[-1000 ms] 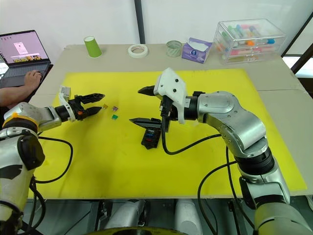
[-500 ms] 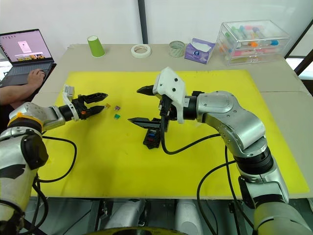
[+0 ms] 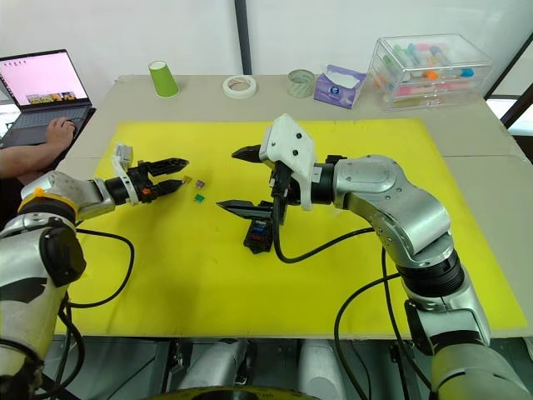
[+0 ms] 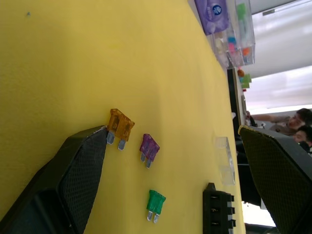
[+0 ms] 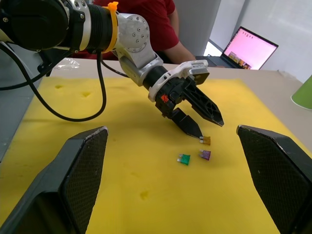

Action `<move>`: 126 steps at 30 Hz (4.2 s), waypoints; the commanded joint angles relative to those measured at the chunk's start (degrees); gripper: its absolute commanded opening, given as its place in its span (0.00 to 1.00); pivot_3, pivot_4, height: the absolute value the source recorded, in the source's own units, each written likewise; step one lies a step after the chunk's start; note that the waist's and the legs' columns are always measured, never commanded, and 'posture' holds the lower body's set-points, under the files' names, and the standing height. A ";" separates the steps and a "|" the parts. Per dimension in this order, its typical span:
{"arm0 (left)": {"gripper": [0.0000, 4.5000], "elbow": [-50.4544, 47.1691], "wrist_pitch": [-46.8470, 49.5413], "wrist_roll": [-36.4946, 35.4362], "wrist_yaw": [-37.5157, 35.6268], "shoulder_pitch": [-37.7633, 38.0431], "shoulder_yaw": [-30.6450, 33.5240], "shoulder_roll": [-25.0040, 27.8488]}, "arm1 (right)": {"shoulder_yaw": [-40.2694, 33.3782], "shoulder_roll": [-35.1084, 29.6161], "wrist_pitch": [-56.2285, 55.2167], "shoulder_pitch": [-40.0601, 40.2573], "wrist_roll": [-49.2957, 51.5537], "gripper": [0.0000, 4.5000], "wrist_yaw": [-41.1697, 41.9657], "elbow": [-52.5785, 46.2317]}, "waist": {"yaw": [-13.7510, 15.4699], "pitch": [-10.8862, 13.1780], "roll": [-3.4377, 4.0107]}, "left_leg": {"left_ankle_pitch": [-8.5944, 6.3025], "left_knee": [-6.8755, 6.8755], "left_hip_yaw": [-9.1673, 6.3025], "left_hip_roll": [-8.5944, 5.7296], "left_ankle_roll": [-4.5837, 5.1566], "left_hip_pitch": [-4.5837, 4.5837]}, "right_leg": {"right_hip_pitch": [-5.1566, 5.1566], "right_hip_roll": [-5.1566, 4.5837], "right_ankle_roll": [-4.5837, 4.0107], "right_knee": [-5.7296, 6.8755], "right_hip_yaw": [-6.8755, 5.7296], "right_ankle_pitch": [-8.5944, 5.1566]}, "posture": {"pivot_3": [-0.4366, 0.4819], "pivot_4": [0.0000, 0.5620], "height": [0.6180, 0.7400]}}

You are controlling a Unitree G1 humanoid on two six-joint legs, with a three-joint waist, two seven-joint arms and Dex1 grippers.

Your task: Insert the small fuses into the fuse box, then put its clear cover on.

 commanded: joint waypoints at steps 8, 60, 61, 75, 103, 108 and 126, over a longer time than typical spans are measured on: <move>0.72 0.29 -2.40 1.33 3.05 0.49 -0.09 -0.83 | -1.18 0.55 -0.36 -1.61 0.27 1.00 -0.45 -1.29 | -0.10 0.00 0.00 | 0.00 0.00 0.00 0.00 0.00 0.00 | -0.01 0.00 0.00 0.00 0.00 0.00 | 0.48 0.27 1.00; 0.02 0.28 -4.92 4.42 5.01 2.25 -0.95 -2.13 | -0.78 0.29 -0.61 -1.43 -0.59 1.00 -0.08 -0.90 | -0.21 -0.03 -0.02 | 0.00 -0.01 0.01 0.01 0.00 0.01 | 0.00 0.00 0.00 0.00 0.00 0.00 | 0.48 0.27 1.00; 0.02 0.27 -4.58 3.91 4.86 2.14 -0.42 -1.96 | -0.76 0.27 -0.67 -1.41 -0.63 1.00 -0.03 -0.89 | -0.21 -0.03 -0.02 | 0.00 -0.01 0.01 0.01 0.00 0.01 | 0.00 0.00 0.00 0.00 0.00 0.00 | 0.48 0.27 1.00; 0.01 -0.21 -3.23 1.51 4.43 1.80 1.92 -0.26 | -0.53 0.45 -1.05 -1.45 -0.89 1.00 0.51 -0.44 | -0.28 -0.03 -0.01 | 0.00 -0.01 0.01 0.01 0.00 0.01 | -0.01 0.00 0.00 0.00 0.01 0.00 | 0.48 0.27 1.00; 0.01 -86.68 9.78 -26.27 -6.11 24.29 -6.11 -3.39 | -15.63 0.56 17.68 -2.31 20.58 1.00 -2.82 6.00 | -1.39 -0.01 0.00 | 0.00 -0.10 -0.01 0.17 0.00 -0.06 | 0.04 -0.03 -0.01 -0.28 0.08 0.00 | 0.48 0.27 1.00; 0.00 -89.16 3.42 -26.40 -5.65 26.44 -9.50 -4.21 | -16.78 -0.58 20.09 -1.14 24.16 0.86 -2.70 6.18 | -0.97 -0.01 0.00 | 0.00 -0.07 0.01 0.16 0.00 -0.05 | 0.14 -0.05 -0.01 -0.41 0.06 0.00 | 0.48 0.27 1.00; 0.00 -87.41 -2.73 -28.93 -3.84 25.96 -12.57 -5.51 | -17.42 0.03 21.84 -0.69 29.28 0.45 -6.79 5.85 | -0.95 -0.01 0.00 | 0.00 -0.06 0.03 0.16 0.00 -0.04 | 0.14 -0.05 -0.01 -0.40 0.06 0.00 | 0.48 0.27 1.00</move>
